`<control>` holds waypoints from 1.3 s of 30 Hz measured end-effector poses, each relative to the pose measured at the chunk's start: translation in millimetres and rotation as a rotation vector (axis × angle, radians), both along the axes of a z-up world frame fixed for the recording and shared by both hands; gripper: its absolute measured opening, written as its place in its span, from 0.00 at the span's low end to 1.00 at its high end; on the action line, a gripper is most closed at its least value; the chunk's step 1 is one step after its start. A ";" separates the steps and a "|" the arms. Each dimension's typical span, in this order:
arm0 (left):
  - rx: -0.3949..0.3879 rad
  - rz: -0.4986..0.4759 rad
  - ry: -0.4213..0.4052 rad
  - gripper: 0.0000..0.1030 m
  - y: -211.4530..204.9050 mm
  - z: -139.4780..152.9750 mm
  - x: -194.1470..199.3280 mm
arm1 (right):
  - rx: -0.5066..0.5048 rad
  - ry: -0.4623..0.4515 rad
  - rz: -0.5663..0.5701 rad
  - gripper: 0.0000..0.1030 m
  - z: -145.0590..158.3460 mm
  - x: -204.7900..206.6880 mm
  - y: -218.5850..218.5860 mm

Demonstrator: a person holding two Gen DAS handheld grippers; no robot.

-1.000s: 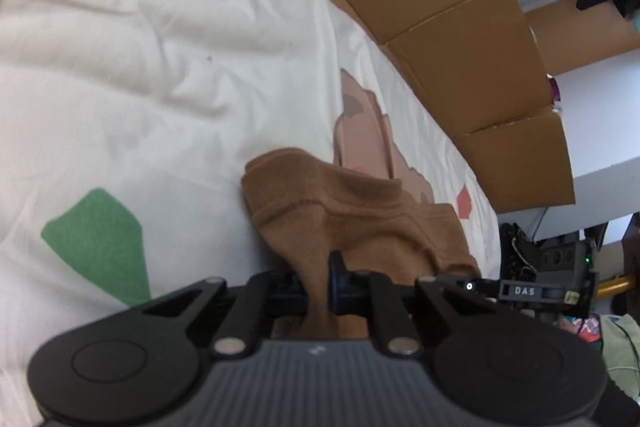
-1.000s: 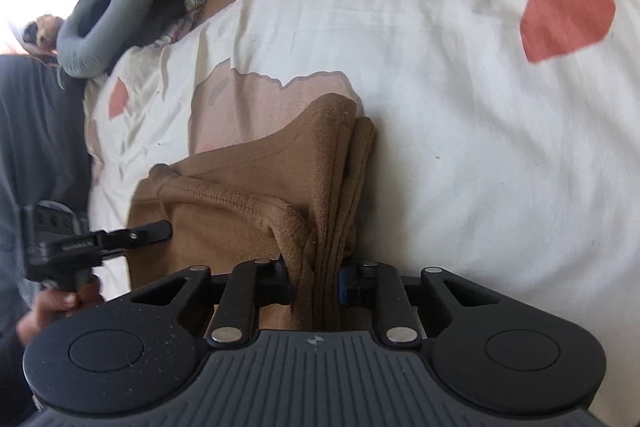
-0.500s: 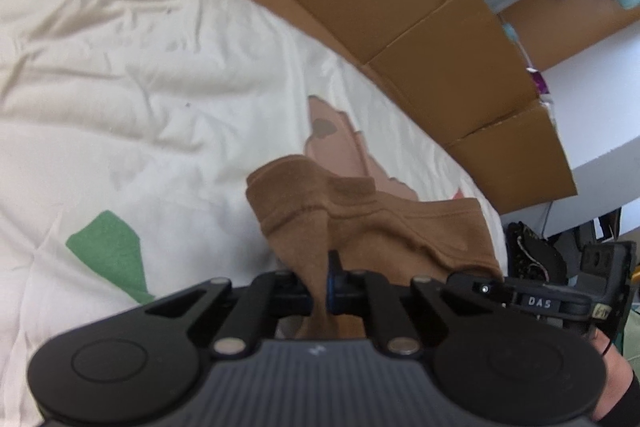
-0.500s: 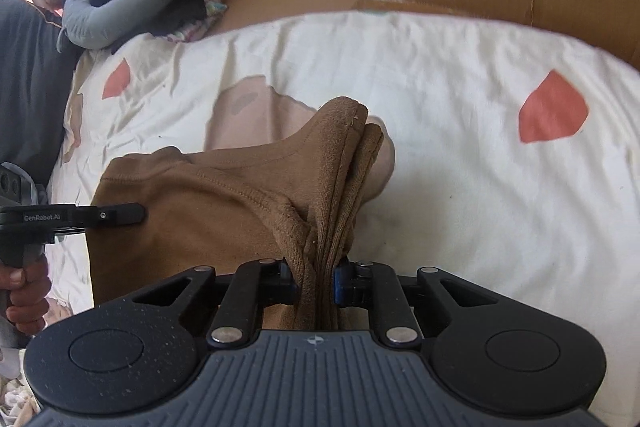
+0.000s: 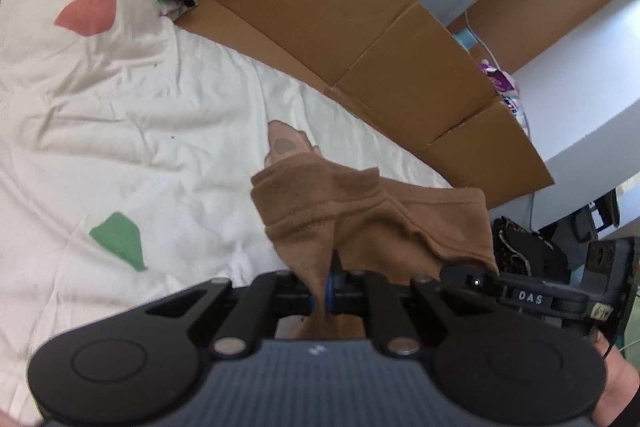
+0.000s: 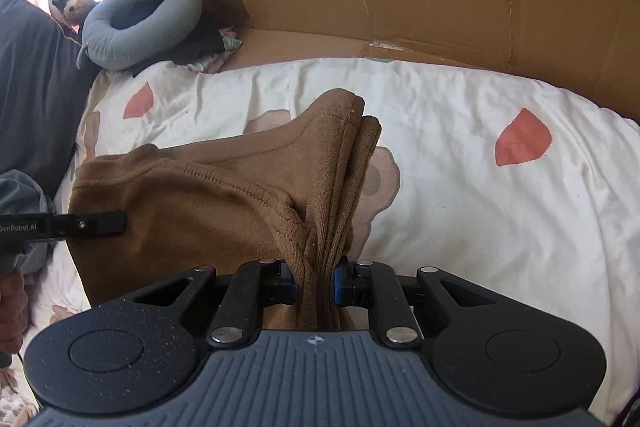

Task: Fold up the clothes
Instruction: 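Lift the brown shirt strip end with both tools off the bed, then carry the held brown shirt with both tools toward the clothes pile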

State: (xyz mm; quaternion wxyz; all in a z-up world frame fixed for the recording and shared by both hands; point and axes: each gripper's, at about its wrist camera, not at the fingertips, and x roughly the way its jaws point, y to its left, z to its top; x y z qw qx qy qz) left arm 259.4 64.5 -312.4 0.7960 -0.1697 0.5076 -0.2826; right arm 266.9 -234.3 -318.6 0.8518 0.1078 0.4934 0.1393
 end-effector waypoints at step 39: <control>0.077 -0.008 -0.337 0.05 -37.7 289.7 -91.8 | 0.059 -0.298 -0.056 0.13 271.8 -88.3 -17.9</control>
